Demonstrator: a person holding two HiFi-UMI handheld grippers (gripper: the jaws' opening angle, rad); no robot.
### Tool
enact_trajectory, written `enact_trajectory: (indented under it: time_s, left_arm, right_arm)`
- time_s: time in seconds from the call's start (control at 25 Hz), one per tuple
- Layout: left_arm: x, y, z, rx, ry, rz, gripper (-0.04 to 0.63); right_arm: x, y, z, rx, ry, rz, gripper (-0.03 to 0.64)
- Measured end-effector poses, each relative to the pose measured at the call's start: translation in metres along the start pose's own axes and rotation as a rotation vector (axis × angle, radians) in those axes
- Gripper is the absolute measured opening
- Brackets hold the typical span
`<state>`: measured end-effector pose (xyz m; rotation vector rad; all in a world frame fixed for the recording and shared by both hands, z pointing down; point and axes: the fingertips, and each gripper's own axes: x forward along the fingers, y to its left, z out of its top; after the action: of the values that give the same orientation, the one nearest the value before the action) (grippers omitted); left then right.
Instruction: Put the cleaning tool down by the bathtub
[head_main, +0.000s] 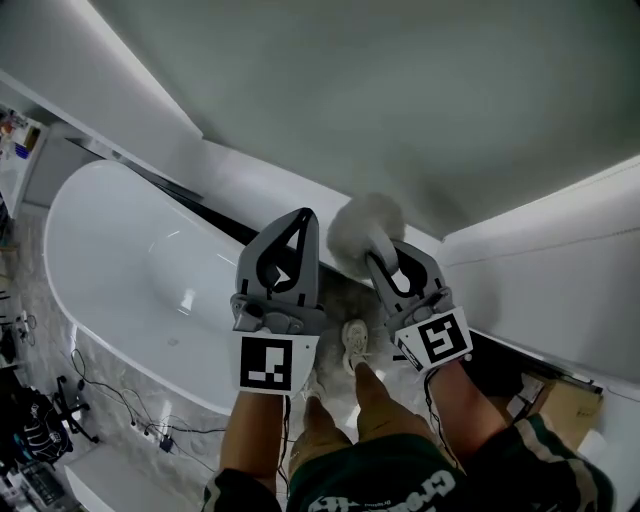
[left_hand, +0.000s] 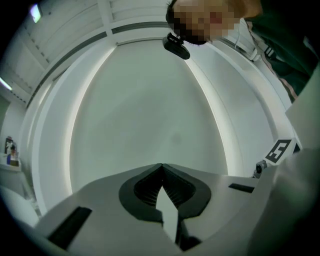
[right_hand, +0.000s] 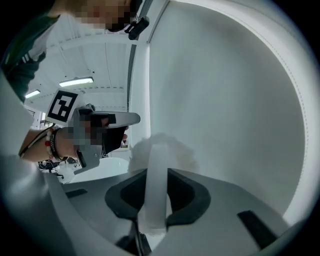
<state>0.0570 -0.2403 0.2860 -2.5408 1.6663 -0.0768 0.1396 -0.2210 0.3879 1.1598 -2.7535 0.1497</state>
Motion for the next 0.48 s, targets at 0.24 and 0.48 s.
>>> enact_trajectory:
  time_s: [0.24, 0.48]
  left_arm:
    - [0.006, 0.032, -0.031, 0.066, 0.006, 0.04, 0.008]
    - [0.008, 0.056, -0.065, 0.035, 0.028, 0.077, 0.008]
  right_arm:
    - [0.056, -0.004, -0.031, -0.028, 0.057, 0.033, 0.095]
    - [0.107, -0.004, -0.068, -0.024, 0.117, 0.055, 0.095]
